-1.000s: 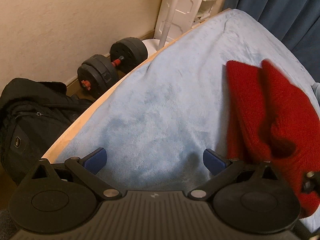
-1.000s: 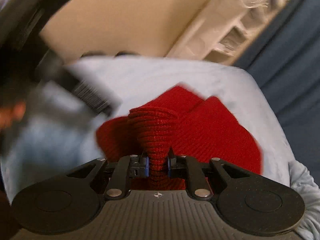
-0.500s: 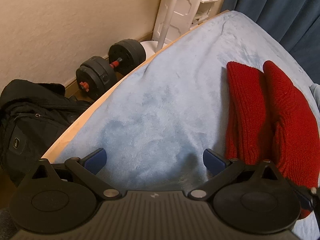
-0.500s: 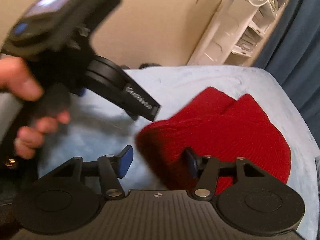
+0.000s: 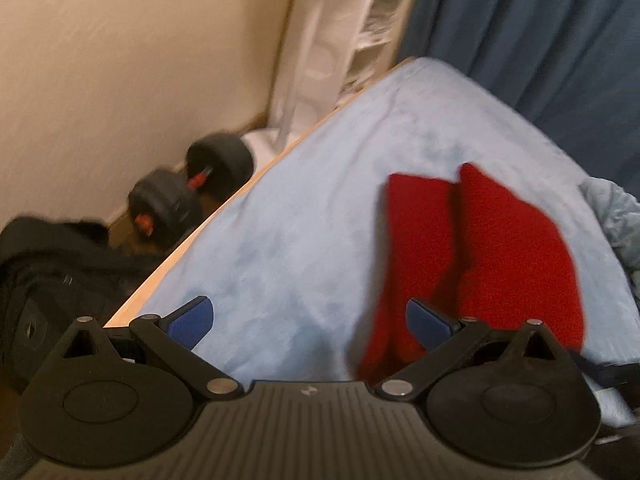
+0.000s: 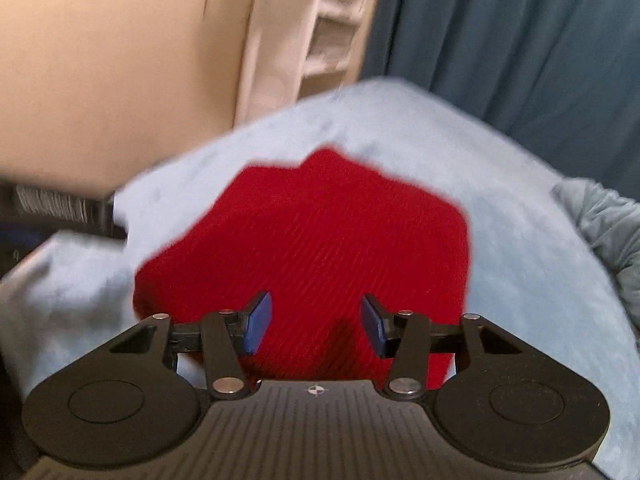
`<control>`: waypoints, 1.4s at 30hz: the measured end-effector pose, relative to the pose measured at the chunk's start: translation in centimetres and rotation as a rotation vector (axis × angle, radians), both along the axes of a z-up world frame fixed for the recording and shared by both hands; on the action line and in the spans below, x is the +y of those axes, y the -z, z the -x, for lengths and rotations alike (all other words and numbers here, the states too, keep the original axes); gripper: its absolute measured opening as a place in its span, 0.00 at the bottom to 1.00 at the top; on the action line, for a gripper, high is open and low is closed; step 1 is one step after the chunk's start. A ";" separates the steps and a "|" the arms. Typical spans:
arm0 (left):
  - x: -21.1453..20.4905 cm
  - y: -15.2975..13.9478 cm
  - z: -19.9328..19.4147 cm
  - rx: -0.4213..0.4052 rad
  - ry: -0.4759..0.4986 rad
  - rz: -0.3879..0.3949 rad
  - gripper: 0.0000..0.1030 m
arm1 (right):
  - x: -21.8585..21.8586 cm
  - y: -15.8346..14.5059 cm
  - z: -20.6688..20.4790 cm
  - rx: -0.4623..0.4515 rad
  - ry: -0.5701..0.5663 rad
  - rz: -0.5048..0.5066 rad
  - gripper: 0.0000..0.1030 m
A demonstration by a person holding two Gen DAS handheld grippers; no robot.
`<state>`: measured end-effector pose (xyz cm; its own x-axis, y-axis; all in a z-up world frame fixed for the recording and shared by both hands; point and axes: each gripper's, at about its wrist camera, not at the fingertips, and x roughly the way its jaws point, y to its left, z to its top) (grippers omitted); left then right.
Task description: Fold small clothes
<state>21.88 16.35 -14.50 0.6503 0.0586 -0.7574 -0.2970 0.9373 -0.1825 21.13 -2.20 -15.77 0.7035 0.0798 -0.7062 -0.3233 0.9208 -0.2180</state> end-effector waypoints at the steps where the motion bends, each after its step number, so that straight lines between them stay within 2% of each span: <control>1: -0.6 0.0 -0.2 -0.002 0.029 -0.008 1.00 | 0.6 0.8 0.2 0.009 -0.022 0.026 0.48; 3: -1.9 1.0 -0.7 0.044 0.074 -0.051 1.00 | 1.3 1.5 0.8 -0.011 -0.059 0.070 0.47; 7: -3.3 4.2 -1.5 0.149 0.080 -0.256 1.00 | 1.0 0.5 1.7 0.019 -0.100 0.042 0.49; 9: -2.5 4.1 -1.3 0.162 0.060 -0.223 1.00 | 0.8 -0.6 2.9 0.028 -0.127 0.036 0.52; 12: -1.9 3.0 -0.7 0.155 0.044 -0.202 1.00 | 0.1 -2.4 5.2 0.016 -0.107 0.041 0.57; 14: -2.1 1.9 -0.2 0.144 0.049 -0.208 1.00 | -0.6 -3.6 6.8 0.007 -0.085 0.038 0.61; 18: -2.4 -1.3 2.3 0.122 0.073 -0.149 1.00 | -1.5 -5.7 10.4 -0.008 -0.109 0.032 0.69; 24: -3.9 -4.9 7.1 0.109 0.093 -0.161 1.00 | -3.3 -8.2 13.9 -0.018 -0.054 -0.021 0.73; 32: -5.6 -7.6 12.4 0.096 0.136 -0.199 1.00 | -6.7 -8.8 16.6 -0.004 0.059 -0.086 0.74; 42: -8.1 -9.4 16.1 0.078 0.188 -0.222 1.00 | -9.9 -9.0 18.2 -0.011 0.151 -0.152 0.75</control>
